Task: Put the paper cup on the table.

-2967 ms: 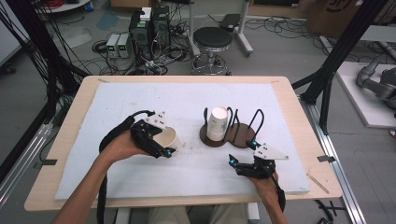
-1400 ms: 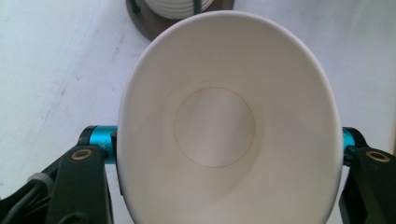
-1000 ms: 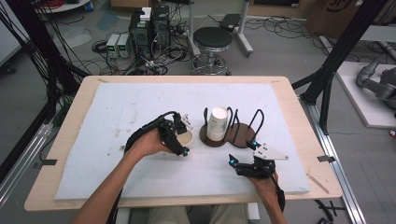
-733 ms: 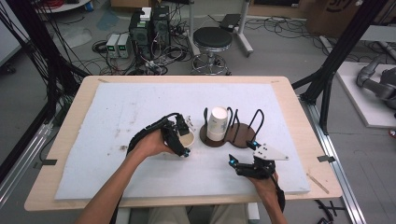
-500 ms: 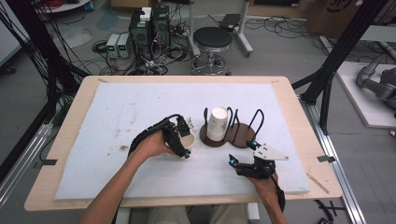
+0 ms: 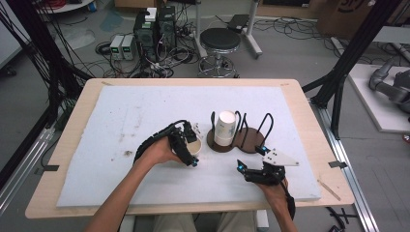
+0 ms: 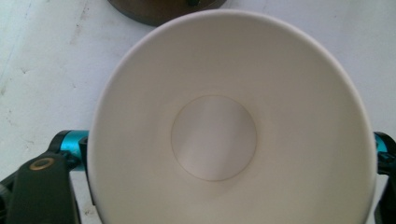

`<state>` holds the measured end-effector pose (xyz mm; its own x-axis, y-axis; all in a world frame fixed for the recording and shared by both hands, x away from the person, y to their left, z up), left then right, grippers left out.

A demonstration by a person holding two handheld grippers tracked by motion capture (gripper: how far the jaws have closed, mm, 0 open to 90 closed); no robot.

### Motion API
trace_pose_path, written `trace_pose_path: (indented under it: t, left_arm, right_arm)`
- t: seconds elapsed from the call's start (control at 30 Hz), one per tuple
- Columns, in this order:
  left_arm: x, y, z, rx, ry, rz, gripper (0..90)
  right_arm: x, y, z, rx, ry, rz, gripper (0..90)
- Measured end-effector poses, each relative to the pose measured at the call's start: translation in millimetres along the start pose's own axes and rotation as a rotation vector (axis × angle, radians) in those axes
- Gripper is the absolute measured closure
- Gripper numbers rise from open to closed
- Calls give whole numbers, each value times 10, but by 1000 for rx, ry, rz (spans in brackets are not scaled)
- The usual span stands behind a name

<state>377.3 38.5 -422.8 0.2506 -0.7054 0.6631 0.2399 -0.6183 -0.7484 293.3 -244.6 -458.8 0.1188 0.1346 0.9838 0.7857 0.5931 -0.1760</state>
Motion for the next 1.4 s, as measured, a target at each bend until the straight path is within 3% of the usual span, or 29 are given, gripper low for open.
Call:
trace_pose_path:
  t: [0.33, 0.57, 0.83, 1.17, 1.23, 1.4]
  left_arm:
    - [-33, -13, 0, -4, -5, -12, 162]
    - [-126, -63, 25, 1, -38, -67, 160]
    - [-240, -167, 3, -2, -29, -111, 159]
    - [-532, -425, -40, 13, -60, -228, 159]
    - [-615, -478, -46, 32, -68, -239, 159]
    - [-826, -623, -72, 83, -99, -325, 163]
  right_arm:
    - [0, -3, 3, 1, 1, 0, 150]
    - [0, -2, 3, 1, -1, -1, 150]
    - [0, -4, 6, 0, -1, -4, 150]
    - [0, -9, 6, 3, -7, -8, 150]
    - [0, -8, 4, 3, -7, -8, 150]
    - [-1, -14, -5, 9, 2, -15, 150]
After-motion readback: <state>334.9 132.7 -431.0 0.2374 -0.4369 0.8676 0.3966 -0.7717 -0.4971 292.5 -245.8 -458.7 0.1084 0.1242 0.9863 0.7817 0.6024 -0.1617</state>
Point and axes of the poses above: each handheld gripper's, and its own axes: y roughly forward along the jaws, x roughly out of its top, z roughly to its left, the point moved 2 cm from there along y, roughly forward along the jaws, and after that the axes turned 14 degrees about -z, right-handed, at the moved point
